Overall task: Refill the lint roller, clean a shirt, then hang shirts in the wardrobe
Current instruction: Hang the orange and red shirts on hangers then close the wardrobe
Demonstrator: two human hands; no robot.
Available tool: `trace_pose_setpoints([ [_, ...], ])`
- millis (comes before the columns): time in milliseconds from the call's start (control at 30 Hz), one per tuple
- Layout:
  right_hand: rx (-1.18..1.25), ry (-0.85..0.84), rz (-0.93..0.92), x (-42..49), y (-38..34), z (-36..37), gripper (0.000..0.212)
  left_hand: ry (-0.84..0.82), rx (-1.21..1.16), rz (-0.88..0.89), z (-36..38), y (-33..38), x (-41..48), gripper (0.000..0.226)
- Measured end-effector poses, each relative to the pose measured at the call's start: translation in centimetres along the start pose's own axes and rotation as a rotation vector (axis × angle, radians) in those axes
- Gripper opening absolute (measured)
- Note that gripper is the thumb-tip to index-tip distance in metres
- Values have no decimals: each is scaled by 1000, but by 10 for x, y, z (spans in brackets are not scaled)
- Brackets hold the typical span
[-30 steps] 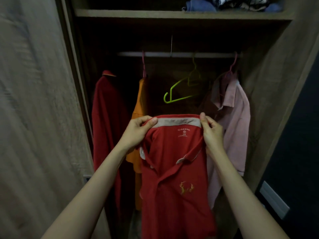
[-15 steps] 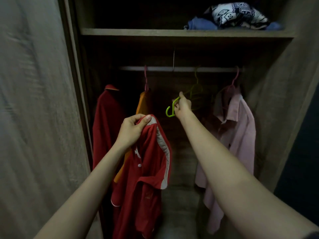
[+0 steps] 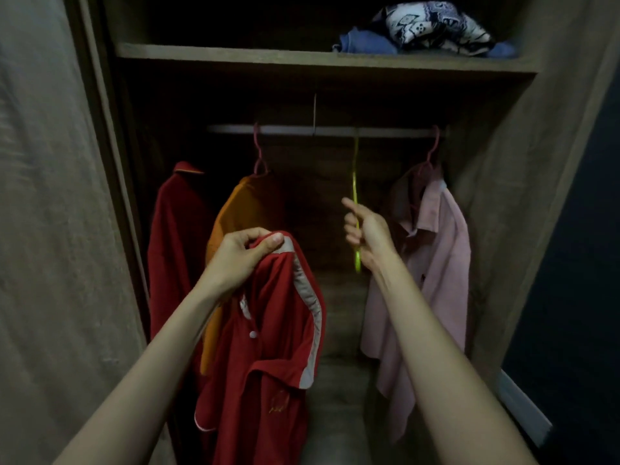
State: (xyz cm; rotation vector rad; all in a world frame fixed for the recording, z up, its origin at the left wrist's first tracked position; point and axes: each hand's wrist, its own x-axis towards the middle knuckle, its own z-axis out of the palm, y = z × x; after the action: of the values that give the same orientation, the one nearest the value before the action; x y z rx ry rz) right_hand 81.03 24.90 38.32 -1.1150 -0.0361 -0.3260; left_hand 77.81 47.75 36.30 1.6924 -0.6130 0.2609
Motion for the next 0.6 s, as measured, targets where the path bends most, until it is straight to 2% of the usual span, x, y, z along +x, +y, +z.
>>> trace_pose_setpoints([
  [67, -202, 68, -37, -35, 9, -23, 28, -46, 119, 40, 8, -3, 6, 12],
  [200, -371, 138, -56, -100, 18, -56, 29, -28, 498, 222, 25, -18, 23, 7],
  [300, -413, 162, -40, -149, 20, -84, 28, 8, 564, 270, 48, -34, 40, 12],
  [600, -383, 159, 51, -246, -13, -126, 29, 49, 655, 178, 71, -57, 80, 20],
])
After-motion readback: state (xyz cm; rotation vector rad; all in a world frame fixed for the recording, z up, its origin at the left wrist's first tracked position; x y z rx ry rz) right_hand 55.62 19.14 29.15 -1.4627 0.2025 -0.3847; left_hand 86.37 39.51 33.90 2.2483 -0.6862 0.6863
